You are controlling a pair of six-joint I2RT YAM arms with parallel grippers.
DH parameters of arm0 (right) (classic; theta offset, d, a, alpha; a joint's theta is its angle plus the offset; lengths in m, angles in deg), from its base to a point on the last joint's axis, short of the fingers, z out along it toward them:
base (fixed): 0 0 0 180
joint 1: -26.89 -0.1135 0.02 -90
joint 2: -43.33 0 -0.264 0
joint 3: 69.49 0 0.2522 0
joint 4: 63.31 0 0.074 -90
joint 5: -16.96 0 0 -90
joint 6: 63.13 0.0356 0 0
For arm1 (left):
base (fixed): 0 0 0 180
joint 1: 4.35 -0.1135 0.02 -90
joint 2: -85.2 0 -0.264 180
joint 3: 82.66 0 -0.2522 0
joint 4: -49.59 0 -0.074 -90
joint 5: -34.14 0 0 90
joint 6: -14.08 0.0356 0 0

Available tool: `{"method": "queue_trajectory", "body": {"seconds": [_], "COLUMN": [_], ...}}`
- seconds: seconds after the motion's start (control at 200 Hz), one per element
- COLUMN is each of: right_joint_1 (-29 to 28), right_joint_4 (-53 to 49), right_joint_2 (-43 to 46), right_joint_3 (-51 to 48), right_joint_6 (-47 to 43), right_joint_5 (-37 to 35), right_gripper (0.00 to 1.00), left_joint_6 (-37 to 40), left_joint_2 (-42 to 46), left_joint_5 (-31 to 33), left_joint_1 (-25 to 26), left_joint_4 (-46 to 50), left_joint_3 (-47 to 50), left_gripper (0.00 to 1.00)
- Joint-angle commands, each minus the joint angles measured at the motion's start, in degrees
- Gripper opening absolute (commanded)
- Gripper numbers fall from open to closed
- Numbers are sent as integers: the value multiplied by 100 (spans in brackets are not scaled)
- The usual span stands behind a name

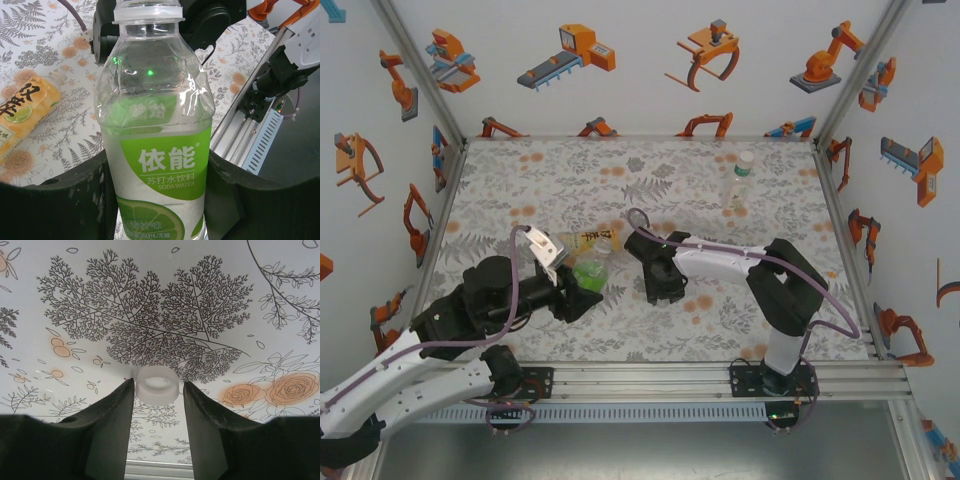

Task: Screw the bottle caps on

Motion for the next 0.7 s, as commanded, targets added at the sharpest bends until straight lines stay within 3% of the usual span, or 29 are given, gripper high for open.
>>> {"method": "queue_trajectory", "body": {"seconds": [0.0, 0.696], "right_joint_1": [-31, -110], "right_joint_4": [-223, -360], "right_joint_2": [187, 79], "right_joint_3": [159, 425], "right_joint_6": [7, -46], "right_joint_5": [-152, -129], "right_gripper": [44, 43], "left_joint_6": [-93, -137], "left_joint_2": [27, 62], "left_joint_5": [55, 156], "left_joint_1": [-12, -13], "left_joint_4": [-100, -39], "left_joint_3": [1, -14], "left_gripper": [2, 4]}}
